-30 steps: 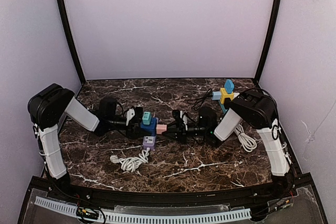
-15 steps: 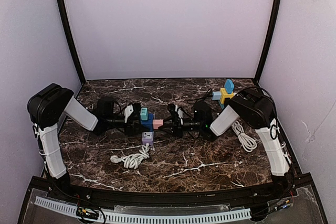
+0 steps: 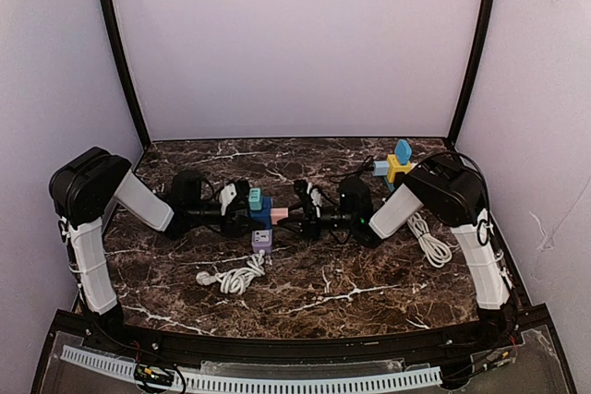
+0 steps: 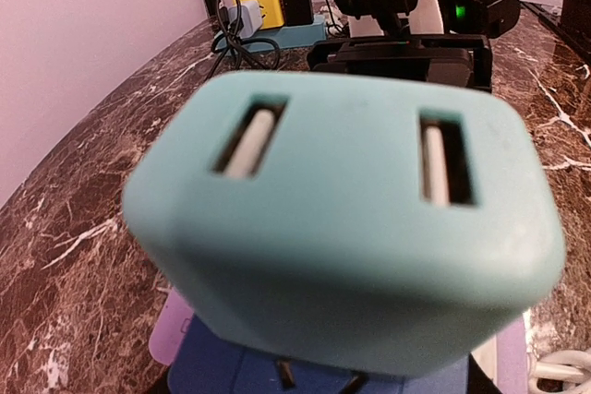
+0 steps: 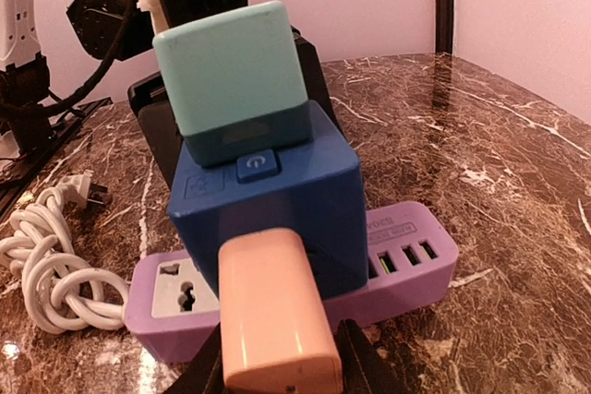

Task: Insert the plug
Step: Insert the plug into the socket, then reset both arms

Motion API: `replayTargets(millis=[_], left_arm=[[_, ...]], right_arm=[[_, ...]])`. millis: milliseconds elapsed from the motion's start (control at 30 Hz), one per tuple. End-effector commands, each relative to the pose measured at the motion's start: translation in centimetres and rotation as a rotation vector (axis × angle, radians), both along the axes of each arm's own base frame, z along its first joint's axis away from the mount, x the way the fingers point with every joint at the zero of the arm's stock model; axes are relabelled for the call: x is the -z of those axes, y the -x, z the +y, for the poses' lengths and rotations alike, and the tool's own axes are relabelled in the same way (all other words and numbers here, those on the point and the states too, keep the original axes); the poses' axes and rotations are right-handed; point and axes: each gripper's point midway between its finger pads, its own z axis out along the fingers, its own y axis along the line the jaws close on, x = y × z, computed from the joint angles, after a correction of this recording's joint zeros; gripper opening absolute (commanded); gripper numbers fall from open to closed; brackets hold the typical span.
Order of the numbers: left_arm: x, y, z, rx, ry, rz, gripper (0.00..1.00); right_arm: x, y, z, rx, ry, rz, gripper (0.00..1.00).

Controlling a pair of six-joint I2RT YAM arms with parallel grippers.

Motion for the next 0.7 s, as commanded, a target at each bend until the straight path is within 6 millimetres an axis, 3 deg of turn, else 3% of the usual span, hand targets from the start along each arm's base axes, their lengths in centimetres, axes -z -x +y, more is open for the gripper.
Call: replayTargets(millis=[0, 167, 333, 400, 433, 467, 500, 533, 567, 667], left_arm=[[7.0, 8.0, -3.8, 0.185, -0.156, 0.126, 0.01], [6.9, 7.0, -2.8, 0.131, -0.152, 0.177, 0.01], [6.5, 6.9, -2.6, 0.122, -0.144, 0.183, 0.01], [6.1, 6.8, -2.6, 0.109, -0.138, 0.177, 0.16], [6.0, 6.5, -2.5, 0.095, -0.14, 0.175, 0.43], [5.5, 6.4, -2.5, 0.083, -0.134, 0.175, 0.57], [5.3, 6.1, -2.4, 0.062, -0.138, 0.171, 0.79], [4.7, 5.9, -2.3, 0.047, -0.131, 0.168, 0.89], [4.4, 5.7, -2.2, 0.03, -0.132, 0.165, 0.96], [2.7, 6.2, -1.8, 0.037, -0.136, 0.15, 0.99]], right_arm=[[-9.5, 5.1, 2.9, -0.053, -0.172, -0.143, 0.41], [-9.9, 5.6, 0.1, -0.009, -0.084, -0.194, 0.49], [-8.1, 6.0, -2.7, 0.004, 0.058, -0.151, 0.61], [-7.9, 5.8, -4.3, 0.02, 0.082, -0.125, 0.62], [-8.1, 5.7, -5.0, 0.03, 0.085, -0.117, 0.63], [-8.2, 5.3, -5.7, 0.053, 0.094, -0.11, 0.63], [-8.5, 5.0, -6.3, 0.076, 0.1, -0.109, 0.63], [-8.7, 4.7, -6.7, 0.096, 0.111, -0.111, 0.64], [-9.0, 4.4, -6.9, 0.115, 0.123, -0.117, 0.64], [-9.8, 3.5, -7.3, 0.165, 0.141, -0.133, 0.7]])
